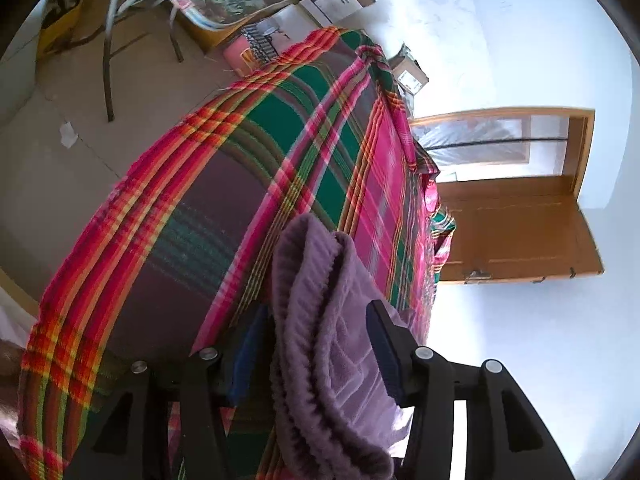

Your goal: Fold clothes

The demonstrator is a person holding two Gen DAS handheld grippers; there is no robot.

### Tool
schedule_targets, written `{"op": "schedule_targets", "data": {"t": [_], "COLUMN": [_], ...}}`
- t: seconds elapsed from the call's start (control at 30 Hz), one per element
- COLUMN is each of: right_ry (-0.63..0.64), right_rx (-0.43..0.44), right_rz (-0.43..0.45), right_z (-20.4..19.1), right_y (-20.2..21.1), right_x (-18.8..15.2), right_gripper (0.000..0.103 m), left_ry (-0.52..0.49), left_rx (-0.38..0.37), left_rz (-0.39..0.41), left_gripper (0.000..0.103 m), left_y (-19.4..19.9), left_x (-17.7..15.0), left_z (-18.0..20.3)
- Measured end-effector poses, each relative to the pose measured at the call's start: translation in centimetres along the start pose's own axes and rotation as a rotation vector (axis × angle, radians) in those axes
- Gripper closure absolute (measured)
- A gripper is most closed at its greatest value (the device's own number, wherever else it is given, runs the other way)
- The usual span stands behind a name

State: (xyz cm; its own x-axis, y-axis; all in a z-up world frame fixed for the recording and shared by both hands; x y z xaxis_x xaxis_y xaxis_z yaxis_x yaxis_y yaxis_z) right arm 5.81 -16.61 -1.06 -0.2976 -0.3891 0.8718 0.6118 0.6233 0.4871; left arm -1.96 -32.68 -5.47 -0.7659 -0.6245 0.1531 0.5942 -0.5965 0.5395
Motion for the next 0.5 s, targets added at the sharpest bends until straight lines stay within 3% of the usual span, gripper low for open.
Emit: {"op": "schedule_targets", "data": {"t": [0.1,0.17,0.23,0.5], "right_ry": [0.008,0.008,0.01,0.065], "right_rx": [-0.005,-0.007,-0.013,-0.015], "right_rz": [-0.004,-0.003,-0.006,-0.017], "right_z": [0.0,0.1,0.2,-1.1], "right_y": [-0.4,-0.5,-0.7,-1.7], "right_x": [0.0,-0.1,-0.1,0.3], "right_gripper": [0.092,0.092,0.093,0.096], "left_ry": [0.0,0.0,-0.012,-0.058], "left_rx": [-0.002,0.014,0.037,0.021], "left_rz": [-0.029,-0.025,-0.009,0.083], "left_gripper": [0.058,0.077,0.085,0.09], "left_y": [-0.9,-1.4,-1.5,-0.3], "left_x": [0.1,0.2,0.5,0.9], "left_z": [0.3,0.2,-0.1,0.1]}}
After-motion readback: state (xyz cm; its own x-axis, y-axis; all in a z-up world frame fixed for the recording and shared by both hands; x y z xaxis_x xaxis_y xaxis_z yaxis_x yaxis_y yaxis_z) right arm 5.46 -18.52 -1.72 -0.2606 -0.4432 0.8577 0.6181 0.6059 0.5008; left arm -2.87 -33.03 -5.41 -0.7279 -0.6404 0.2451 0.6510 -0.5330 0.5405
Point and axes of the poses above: each gripper's, at about its wrist camera, not at the fingertips, and y roughly against the way its jaws point, z to its right, x to its top, the point moved 3 cm from there along -y, roughly the way its jaws point, and after that the axes turned 10 degrees about z, right-handed, at the moved point
